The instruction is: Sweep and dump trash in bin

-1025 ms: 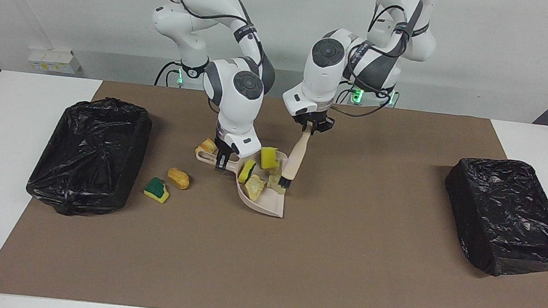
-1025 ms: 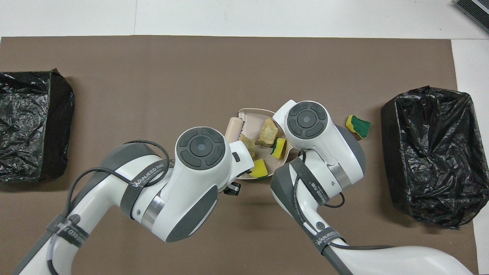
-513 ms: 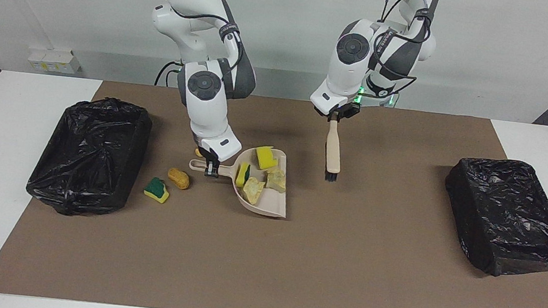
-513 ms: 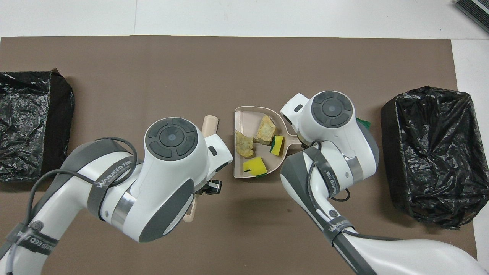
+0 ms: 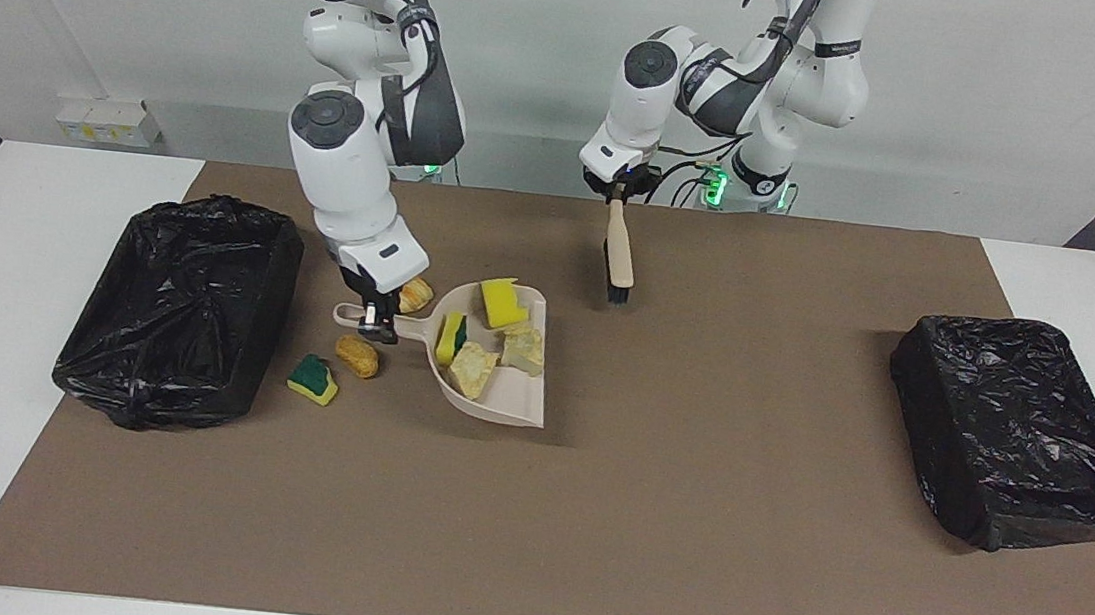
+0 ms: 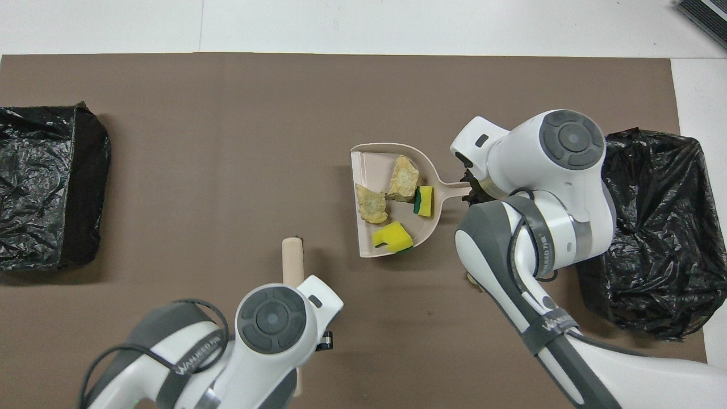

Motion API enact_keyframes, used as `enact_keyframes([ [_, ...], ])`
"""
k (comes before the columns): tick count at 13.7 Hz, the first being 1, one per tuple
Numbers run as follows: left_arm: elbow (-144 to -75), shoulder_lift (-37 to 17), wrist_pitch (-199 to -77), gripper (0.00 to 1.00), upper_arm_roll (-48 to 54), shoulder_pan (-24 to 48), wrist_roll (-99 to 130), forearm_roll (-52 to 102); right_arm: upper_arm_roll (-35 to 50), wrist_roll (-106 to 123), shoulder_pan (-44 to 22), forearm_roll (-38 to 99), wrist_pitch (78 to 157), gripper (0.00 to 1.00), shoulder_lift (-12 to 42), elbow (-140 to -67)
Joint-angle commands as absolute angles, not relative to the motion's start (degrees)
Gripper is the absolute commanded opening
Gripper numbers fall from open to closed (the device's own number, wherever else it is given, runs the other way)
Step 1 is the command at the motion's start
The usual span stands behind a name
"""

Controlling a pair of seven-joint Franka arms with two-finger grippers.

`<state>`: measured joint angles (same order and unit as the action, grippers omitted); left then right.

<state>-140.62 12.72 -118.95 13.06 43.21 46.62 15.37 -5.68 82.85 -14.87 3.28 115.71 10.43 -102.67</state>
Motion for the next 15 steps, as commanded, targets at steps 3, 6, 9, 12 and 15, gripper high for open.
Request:
enact_keyframes([
  [3,-143.88,13.10,-122.34,0.00,12.04,46.67,48.79,18.18,-5.19,89.90,-5.12,3.69,108.38,0.00,9.32,-98.53],
  [6,-143.70,12.13,-122.17,0.00,11.87,46.23,45.36,20.57,-5.36,93.51,1.91,2.82,107.67,0.00,9.40,-98.17],
  [9,-143.35,10.72,-122.34,0.13,11.69,46.14,44.57,20.57,-5.36,95.79,7.63,-3.92,108.10,0.00,9.32,-98.26],
  [12,-142.21,9.67,-121.91,1.00,11.60,44.65,43.42,20.48,-5.27,102.54,13.43,-6.60,108.55,0.00,9.67,-96.61],
  [15,-140.28,9.32,-121.12,1.00,11.51,41.49,41.23,19.34,-5.18,108.79,19.23,-0.56,107.67,0.00,10.55,-93.08],
])
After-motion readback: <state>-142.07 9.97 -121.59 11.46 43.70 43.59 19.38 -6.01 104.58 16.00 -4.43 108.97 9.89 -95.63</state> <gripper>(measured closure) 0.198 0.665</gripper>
